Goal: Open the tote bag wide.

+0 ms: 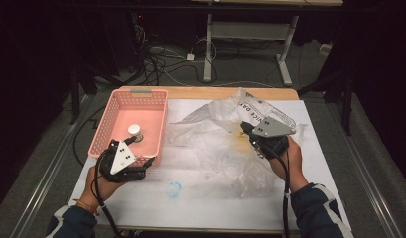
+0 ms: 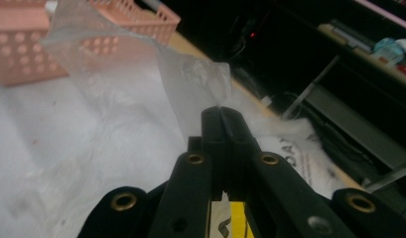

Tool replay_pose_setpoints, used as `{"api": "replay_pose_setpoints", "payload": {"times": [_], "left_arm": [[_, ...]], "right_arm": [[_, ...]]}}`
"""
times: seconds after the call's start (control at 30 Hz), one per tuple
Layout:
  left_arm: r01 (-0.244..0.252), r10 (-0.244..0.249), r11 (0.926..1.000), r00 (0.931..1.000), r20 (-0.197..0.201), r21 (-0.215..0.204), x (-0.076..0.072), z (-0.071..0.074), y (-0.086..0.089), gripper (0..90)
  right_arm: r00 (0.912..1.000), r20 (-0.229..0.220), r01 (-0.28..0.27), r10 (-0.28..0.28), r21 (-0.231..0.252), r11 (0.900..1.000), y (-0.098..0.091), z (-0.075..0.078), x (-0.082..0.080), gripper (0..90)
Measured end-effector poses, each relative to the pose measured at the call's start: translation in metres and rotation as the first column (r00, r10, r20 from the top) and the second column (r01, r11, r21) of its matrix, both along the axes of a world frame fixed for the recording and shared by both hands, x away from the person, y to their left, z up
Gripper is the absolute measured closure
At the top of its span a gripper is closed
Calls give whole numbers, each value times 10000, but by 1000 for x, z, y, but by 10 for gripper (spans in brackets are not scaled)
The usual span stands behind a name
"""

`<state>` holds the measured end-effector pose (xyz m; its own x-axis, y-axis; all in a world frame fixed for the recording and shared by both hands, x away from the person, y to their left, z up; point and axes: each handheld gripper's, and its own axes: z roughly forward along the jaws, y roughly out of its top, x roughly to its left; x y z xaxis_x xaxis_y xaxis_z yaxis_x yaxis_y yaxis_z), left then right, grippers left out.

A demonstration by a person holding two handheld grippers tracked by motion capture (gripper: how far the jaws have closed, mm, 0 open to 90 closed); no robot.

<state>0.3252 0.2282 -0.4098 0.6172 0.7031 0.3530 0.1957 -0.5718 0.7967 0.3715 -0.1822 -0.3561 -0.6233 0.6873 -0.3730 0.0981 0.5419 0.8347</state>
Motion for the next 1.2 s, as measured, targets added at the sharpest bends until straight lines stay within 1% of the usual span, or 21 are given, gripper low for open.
{"api": "replay_pose_setpoints", "payload": {"times": [0.1, 0.2, 0.27, 0.37, 0.43, 0.5, 0.6, 0.63, 0.73, 0.77, 0.83, 0.87, 0.9, 0.93, 1.0, 1.03, 1.07, 1.1, 1.13, 1.17, 1.2], "left_arm": [[-277, 275, 9995, 9995, -159, -160, 10, 5, 7, 176], [-514, 513, 9987, 9981, -333, -12, 22, 7, 11, 176], [-631, 639, 9979, 9954, -708, 136, 34, 8, 13, 176], [-941, 974, 9949, 9904, -983, 375, 48, 7, 14, 182], [-922, 965, 9948, 9891, -1111, 431, 56, 9, 14, 182], [-997, 1078, 9930, 9843, -1396, 636, 64, 11, 14, 180], [-1136, 1297, 9886, 9760, -1748, 990, 81, 11, 16, 183], [-1165, 1336, 9879, 9745, -1801, 1023, 88, 11, 17, 182], [-1361, 1573, 9852, 9596, -2335, 1043, 110, 8, 20, 183], [-1446, 1718, 9817, 9529, -2498, 1237, 117, 5, 20, 183], [-1558, 2004, 9719, 9411, -2725, 1767, 129, -1, 18, 182], [-1614, 2156, 9662, 9335, -2866, 2009, 135, -5, 18, 180], [-1655, 2257, 9638, 9239, -3089, 2090, 140, -9, 18, 181], [-1718, 2343, 9638, 9108, -3399, 2040, 144, -12, 20, 183], [-1837, 2603, 9555, 8930, -3671, 2307, 152, -17, 21, 205], [-1870, 2653, 9549, 8864, -3795, 2307, 155, -19, 22, 224], [-1840, 2659, 9552, 8774, -3994, 2318, 158, -19, 24, 243], [-1811, 2617, 9579, 8700, -4178, 2229, 160, -20, 26, 271], [-1675, 2443, 9638, 8660, -4364, 2073, 161, -19, 28, 312], [-1490, 2280, 9673, 8657, -4457, 2053, 160, -19, 29, 363], [-1487, 2298, 9664, 8654, -4453, 2099, 160, -19, 30, 396]], "right_arm": [[9989, 470, 65, -75, 216, 9997, -1, 14, 0, 900], [9940, 1083, 119, -154, 321, 9994, -1, 28, -5, 900], [9890, 1459, 201, -263, 440, 9988, 0, 37, -8, 900], [9803, 1959, 81, -233, 780, 9969, 2, 46, -13, 900], [9776, 2091, 82, -228, 704, 9975, 7, 47, -15, 900], [9751, 2213, 38, -156, 533, 9986, 11, 46, -16, 900], [9771, 2127, -44, -90, 623, 9980, 13, 43, -15, 900], [9779, 2091, -69, -80, 704, 9975, 13, 42, -16, 900], [9790, 2037, -125, -37, 781, 9969, 12, 41, -16, 900], [9802, 1978, -150, -18, 833, 9964, 12, 41, -17, 900], [9823, 1874, -233, 57, 917, 9955, 11, 41, -18, 900], [9820, 1887, -256, 83, 894, 9957, 11, 41, -19, 900], [9816, 1904, -288, 114, 889, 9956, 11, 42, -20, 900], [9819, 1889, -293, 122, 883, 9957, 11, 42, -20, 900], [9823, 1868, -318, 149, 876, 9956, 10, 42, -20, 900], [9831, 1825, -316, 155, 852, 9959, 10, 41, -20, 900], [9836, 1794, -317, 163, 830, 9960, 10, 41, -20, 900], [9839, 1780, -327, 180, 799, 9963, 10, 40, -19, 900], [9846, 1737, -336, 195, 792, 9963, 10, 39, -19, 900], [9850, 1709, -371, 239, 745, 9965, 10, 39, -19, 900], [9850, 1704, -407, 282, 705, 9967, 10, 38, -19, 900]]}}
